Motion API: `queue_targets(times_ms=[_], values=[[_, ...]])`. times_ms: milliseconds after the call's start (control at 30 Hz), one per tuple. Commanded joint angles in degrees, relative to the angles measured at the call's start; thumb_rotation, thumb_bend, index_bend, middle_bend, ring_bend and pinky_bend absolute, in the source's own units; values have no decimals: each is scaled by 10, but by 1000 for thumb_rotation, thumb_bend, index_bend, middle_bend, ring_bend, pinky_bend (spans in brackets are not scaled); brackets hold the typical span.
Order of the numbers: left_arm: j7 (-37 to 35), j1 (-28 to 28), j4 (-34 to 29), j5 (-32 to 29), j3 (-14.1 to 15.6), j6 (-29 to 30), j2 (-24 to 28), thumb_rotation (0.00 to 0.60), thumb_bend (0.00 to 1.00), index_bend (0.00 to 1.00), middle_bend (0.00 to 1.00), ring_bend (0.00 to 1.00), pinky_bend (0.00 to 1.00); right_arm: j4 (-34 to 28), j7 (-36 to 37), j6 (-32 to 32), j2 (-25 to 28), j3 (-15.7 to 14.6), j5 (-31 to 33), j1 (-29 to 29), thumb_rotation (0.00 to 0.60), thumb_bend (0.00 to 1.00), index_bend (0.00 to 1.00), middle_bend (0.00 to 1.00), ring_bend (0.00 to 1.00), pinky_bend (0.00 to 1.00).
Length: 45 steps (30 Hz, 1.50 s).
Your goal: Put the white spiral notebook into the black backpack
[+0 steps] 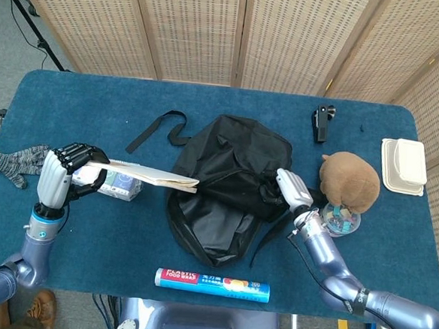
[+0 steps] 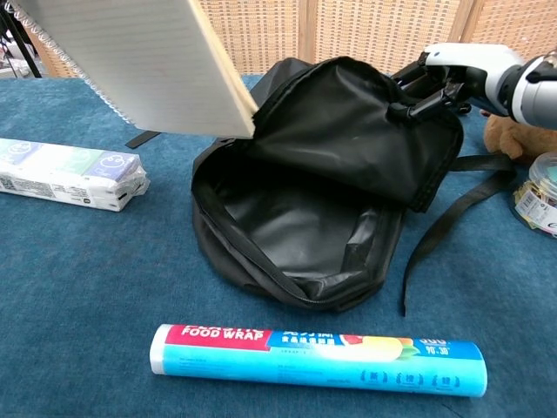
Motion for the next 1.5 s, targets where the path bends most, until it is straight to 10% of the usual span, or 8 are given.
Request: queue_targets(times_ms=[33, 1500], values=[[2, -1, -10, 8, 0, 10, -4, 600, 535, 764, 595, 562, 638, -3, 4, -4, 6, 3, 13, 4, 600, 607, 608, 614, 517, 459], [24, -65, 46, 57, 6, 57, -162, 600, 538, 765, 596, 563, 638, -17, 1, 4, 32, -4, 75, 28, 600, 606, 611, 620, 518, 383]])
